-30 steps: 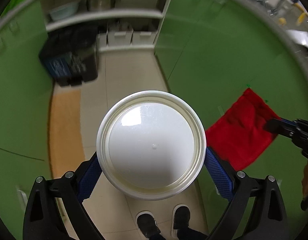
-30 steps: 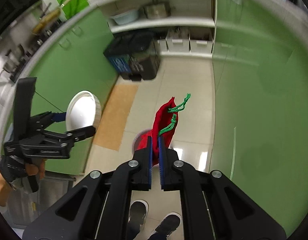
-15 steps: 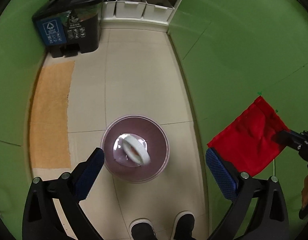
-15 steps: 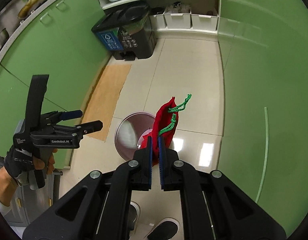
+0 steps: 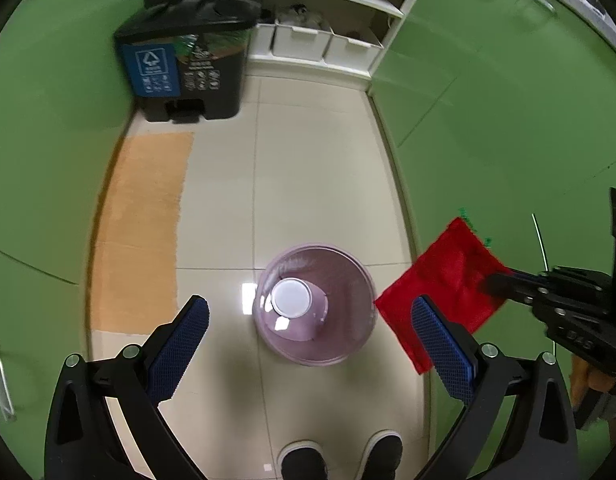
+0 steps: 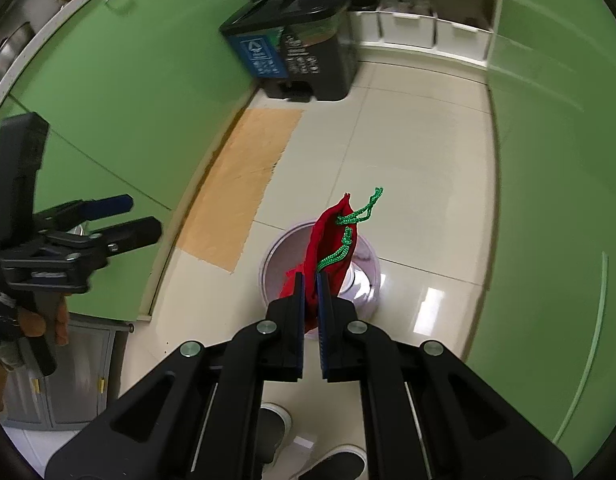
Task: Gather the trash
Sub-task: 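Open both grippers to drop the lid and red bag into the wastebasket, then move both grippers back over the counter trash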
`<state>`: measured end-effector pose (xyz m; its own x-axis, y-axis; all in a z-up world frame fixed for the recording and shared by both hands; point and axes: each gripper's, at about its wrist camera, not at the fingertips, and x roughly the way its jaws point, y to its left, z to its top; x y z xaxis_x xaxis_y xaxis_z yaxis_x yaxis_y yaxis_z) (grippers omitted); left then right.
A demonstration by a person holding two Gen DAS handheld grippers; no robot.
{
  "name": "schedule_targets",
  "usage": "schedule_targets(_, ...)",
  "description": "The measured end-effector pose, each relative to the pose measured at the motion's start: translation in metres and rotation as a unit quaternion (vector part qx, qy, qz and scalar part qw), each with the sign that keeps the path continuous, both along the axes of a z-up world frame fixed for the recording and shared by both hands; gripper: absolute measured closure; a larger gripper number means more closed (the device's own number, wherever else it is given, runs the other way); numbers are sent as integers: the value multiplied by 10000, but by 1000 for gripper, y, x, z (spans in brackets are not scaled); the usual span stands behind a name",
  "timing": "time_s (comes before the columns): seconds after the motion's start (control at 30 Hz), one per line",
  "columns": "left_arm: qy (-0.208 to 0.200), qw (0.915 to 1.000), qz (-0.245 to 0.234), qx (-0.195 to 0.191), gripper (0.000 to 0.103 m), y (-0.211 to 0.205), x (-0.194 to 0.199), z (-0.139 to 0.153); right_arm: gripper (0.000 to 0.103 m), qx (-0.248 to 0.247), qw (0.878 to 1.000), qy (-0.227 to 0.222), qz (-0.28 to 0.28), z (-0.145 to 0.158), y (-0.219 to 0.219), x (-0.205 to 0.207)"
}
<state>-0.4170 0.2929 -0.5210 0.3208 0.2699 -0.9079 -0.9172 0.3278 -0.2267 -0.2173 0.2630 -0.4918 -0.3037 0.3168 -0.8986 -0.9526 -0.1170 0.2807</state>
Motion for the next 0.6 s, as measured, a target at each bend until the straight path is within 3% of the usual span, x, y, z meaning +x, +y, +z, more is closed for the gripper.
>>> schedule_targets(0.1, 27, 9999, 73, 87, 6, 2, -11, -3, 94, 32, 10000, -33, 67, -16, 12, -11)
schedule_targets(0.17, 41, 9998, 119, 130, 6, 2, -17, -4, 60, 73, 9999, -62, 72, -26, 17, -16)
schedule_targets(0.2, 45, 9998, 146, 152, 6, 2, -20, -6, 29, 98, 9999, -29, 71, -29, 17, -16)
schedule_targets(0.23, 65, 9997, 163, 176, 6, 2, -23, -8, 20, 120, 9999, 24, 53, -34, 19, -16)
schedule_targets(0.43, 116, 9996, 179, 187, 6, -3, -24, -11, 15, 22, 9999, -110, -113, -41, 20, -13)
schedule_targets(0.6, 104, 9998, 48, 144, 6, -12, -12, 12, 14, 1, 9994, -199, -273, -13, 10, -2)
